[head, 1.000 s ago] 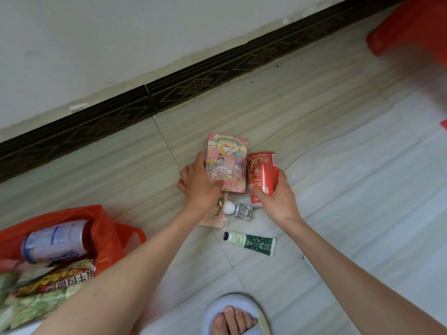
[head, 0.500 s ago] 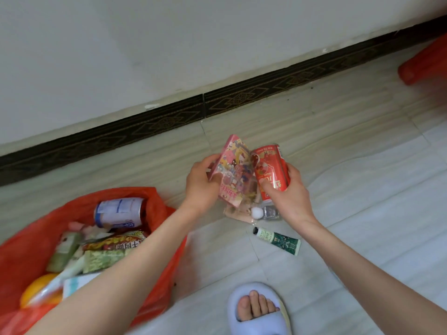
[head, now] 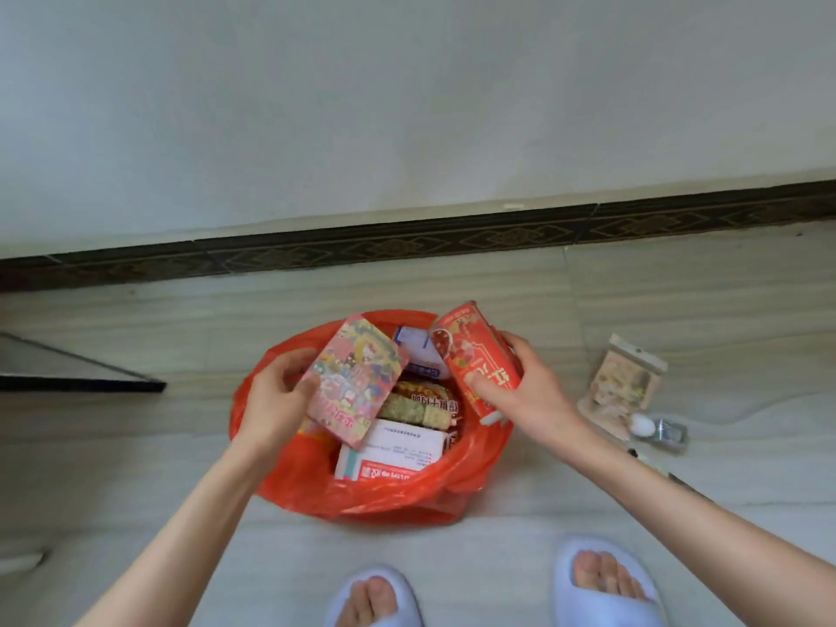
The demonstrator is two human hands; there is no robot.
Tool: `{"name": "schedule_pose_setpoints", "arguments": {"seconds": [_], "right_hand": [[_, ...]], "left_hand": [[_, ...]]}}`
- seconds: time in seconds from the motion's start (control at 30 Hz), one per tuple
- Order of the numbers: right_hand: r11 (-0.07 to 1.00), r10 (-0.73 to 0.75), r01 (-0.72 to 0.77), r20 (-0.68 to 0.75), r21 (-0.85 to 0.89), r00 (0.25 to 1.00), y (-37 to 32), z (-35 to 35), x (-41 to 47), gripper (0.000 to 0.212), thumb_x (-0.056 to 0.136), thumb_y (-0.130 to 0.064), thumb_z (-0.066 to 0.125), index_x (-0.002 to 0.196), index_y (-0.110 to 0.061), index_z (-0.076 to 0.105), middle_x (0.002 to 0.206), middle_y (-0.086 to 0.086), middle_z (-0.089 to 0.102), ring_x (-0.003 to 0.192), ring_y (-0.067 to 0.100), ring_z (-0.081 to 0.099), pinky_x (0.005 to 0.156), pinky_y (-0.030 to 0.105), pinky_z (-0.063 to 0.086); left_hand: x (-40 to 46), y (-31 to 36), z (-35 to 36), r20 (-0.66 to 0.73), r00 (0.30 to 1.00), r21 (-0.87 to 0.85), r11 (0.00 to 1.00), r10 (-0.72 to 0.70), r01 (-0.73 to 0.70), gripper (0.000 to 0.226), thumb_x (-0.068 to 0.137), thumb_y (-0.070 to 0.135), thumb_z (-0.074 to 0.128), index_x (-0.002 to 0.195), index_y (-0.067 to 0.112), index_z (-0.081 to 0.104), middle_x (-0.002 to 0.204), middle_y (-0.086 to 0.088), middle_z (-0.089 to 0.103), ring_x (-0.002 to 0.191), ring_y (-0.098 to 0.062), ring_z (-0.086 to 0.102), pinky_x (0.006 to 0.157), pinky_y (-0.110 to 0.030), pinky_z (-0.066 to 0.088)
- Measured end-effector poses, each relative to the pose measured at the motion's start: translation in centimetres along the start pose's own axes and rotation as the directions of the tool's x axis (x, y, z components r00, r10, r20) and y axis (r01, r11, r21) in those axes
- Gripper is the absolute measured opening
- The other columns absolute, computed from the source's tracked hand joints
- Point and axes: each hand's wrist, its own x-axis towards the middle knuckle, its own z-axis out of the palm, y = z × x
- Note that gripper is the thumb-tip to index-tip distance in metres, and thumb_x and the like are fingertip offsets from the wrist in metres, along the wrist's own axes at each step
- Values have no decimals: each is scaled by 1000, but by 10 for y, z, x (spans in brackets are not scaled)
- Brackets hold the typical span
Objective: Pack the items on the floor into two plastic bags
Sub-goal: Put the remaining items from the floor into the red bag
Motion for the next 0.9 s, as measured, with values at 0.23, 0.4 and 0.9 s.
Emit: {"name": "schedule_pose_setpoints", "arguments": {"seconds": [0.23, 0.4, 0.9], "right_hand": [[901, -88, 160, 191, -404, 978, -15, 55, 5, 75, 69, -42, 73, 134, -30, 37, 128, 0, 55, 115, 19, 53, 86, 21, 36], [731, -149, 410, 458, -545, 876, -29, 79, 15, 81, 74, -42, 67, 141, -26, 25, 142, 3, 40, 126, 22, 40, 104, 28, 30], [889, -65, 243, 416, -389, 907, -78, 125, 47, 60, 66, -44, 73, 119, -29, 48, 112, -2, 60, 99, 18, 60, 85, 35, 51]], "left_hand": [[-13, -39, -6, 93, 979, 471, 859, 179, -202, 25, 77, 4, 65, 100, 13, 68, 95, 1, 67, 93, -26, 56, 79, -32, 38], [-10, -47, -15, -89, 937, 650, 733, 337, -202, 25, 70, 20, 53, 91, 17, 67, 95, -9, 63, 92, -36, 50, 73, -40, 33], [24, -29, -71, -176, 905, 456, 847, 388, -274, 10, 89, 16, 57, 93, 12, 65, 92, -8, 70, 87, -31, 64, 75, -41, 50]]}}
